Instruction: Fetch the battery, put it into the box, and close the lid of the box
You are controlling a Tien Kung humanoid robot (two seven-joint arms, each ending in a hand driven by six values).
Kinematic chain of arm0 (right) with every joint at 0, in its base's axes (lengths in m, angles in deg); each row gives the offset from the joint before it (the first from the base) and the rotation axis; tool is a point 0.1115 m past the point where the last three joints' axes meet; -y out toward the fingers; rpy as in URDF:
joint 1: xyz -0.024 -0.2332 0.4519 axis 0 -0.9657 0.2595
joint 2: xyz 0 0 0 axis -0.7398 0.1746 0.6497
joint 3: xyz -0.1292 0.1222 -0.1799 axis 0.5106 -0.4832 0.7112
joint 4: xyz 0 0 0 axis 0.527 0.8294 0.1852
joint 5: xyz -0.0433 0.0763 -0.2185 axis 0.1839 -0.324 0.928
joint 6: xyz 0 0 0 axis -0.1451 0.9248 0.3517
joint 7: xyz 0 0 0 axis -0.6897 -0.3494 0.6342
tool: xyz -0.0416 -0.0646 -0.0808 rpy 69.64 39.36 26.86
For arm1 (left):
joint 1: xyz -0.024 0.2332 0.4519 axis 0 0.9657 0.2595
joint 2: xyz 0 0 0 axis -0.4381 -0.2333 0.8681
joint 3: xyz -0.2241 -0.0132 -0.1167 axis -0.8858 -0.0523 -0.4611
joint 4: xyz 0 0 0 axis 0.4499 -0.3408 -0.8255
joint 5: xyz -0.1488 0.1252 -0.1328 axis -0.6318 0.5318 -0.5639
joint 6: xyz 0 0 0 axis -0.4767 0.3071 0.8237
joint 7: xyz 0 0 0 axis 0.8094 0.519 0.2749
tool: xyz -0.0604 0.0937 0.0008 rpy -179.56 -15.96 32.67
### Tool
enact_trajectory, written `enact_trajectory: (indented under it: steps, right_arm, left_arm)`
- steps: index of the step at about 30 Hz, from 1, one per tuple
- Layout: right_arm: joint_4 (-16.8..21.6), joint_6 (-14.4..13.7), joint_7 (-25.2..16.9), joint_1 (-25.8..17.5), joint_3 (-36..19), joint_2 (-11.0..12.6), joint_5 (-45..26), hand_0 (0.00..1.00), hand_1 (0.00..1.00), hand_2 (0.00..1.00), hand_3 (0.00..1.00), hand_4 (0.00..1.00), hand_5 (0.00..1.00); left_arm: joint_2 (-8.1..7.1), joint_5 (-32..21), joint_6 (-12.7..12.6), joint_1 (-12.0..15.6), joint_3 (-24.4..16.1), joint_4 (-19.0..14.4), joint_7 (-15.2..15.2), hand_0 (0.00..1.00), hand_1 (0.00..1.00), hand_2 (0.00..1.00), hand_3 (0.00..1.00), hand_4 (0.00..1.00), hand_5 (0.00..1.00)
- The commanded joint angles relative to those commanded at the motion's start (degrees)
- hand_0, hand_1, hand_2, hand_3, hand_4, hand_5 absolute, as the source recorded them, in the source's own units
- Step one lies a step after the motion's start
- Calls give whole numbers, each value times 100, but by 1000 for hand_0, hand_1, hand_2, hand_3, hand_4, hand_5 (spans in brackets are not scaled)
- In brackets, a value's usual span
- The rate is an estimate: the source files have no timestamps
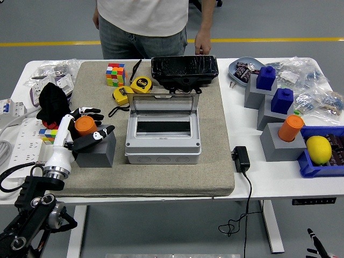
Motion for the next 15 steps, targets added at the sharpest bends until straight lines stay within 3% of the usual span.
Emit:
enact_trajectory:
  steps: [15]
  right_arm:
    - [0, -2, 3, 11, -28, 1, 78, 934, 825, 763, 792, 998, 998]
  left_arm:
    - [52, -223, -110, -84, 191, 49, -76, 544, 525, 459, 469, 998, 2]
